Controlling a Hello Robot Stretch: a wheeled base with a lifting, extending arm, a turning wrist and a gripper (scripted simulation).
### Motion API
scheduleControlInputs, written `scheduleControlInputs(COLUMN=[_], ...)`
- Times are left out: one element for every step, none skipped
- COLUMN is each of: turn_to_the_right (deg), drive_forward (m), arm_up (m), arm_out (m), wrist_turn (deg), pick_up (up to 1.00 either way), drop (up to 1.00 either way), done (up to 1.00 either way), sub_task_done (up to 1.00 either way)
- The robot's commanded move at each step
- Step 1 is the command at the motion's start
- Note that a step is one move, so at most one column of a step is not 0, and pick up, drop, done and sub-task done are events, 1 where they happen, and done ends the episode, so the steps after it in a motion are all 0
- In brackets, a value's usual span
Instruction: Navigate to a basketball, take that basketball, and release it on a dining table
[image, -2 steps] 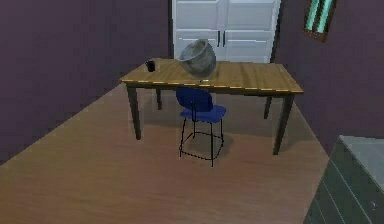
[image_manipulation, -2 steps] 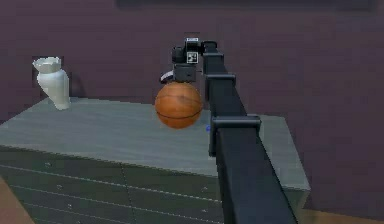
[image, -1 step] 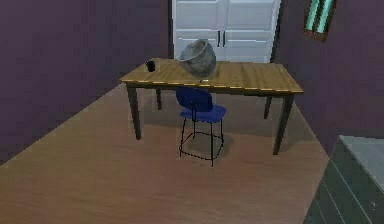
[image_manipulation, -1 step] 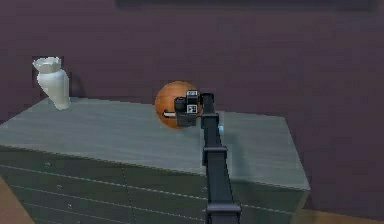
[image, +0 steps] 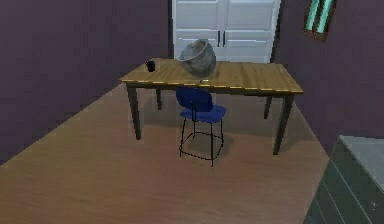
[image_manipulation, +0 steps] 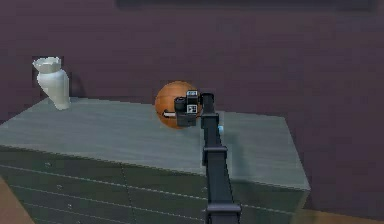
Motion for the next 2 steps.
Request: scheduleControlInputs(turn_to_the_right=[0.0,0.0], drive_forward=[0.0,0.0], arm_up=[0.1,0.06], arm_out=[0.0,0.0], wrist_turn=[0.0,0.0], pick_up=[0.0,0.0], drop=[0.0,0.0], done=[0.0,0.0], sub_task_done=[0.0,0.0])
